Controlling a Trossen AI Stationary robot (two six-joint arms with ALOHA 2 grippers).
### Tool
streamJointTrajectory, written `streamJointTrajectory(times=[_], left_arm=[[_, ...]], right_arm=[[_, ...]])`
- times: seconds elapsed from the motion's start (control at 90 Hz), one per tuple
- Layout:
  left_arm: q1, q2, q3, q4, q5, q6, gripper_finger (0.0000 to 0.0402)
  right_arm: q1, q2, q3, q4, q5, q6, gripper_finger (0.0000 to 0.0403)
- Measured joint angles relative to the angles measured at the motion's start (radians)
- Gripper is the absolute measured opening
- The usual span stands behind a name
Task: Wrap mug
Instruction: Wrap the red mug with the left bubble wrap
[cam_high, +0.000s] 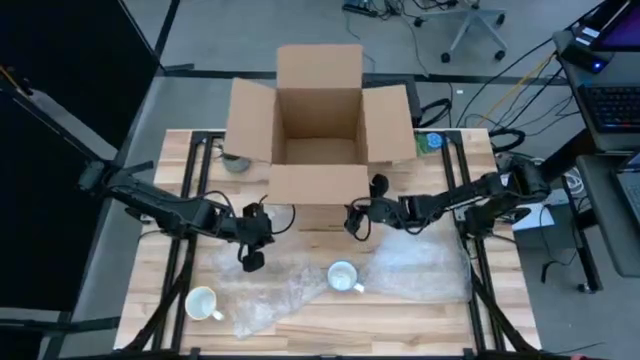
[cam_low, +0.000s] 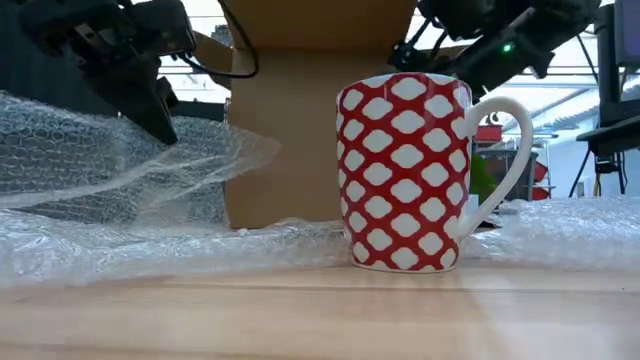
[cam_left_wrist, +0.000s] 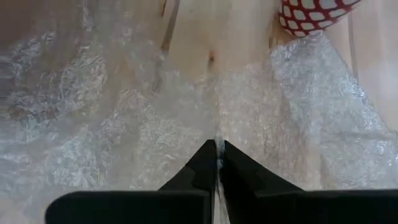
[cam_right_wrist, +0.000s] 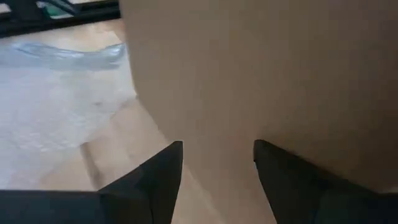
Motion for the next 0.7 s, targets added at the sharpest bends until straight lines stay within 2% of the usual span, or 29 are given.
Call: streamJointTrajectory(times=[0.1, 0.189, 0.289, 0.344, 0.5, 0.611, 0.7], left_arm=[[0.000, 0.000, 0.000, 0.000, 0.000, 0.000, 0.0003], [0.000, 0.000, 0.000, -0.001, 0.000, 0.000, 0.0003], [-0.002, 0.000, 0.000, -0.003, 0.000, 0.000, 0.0003], [-0.002, 0.000, 0.000, -0.003, 0.000, 0.001, 0.0003], [-0.002, 0.000, 0.000, 0.004, 0.000, -0.001, 0.0003], [-0.002, 0.000, 0.000, 0.004, 0.000, -0.002, 0.0003], [-0.002, 0.000, 0.000, 0.004, 0.000, -0.002, 0.0003]], right_arm=[[-0.012, -0.012, 0.000, -0.008, -0.048, -0.011, 0.0186], [0.008, -0.078, 0.006, -0.071, -0.226, 0.048, 0.0186], [0.081, -0.182, 0.019, -0.139, -0.426, 0.177, 0.0186], [0.129, -0.226, 0.019, -0.167, -0.484, 0.259, 0.0186], [0.295, -0.248, 0.019, -0.161, -0.478, 0.424, 0.0186], [0.369, -0.214, 0.038, -0.198, -0.379, 0.439, 0.0186], [0.394, -0.178, 0.091, -0.296, -0.322, 0.429, 0.0186]])
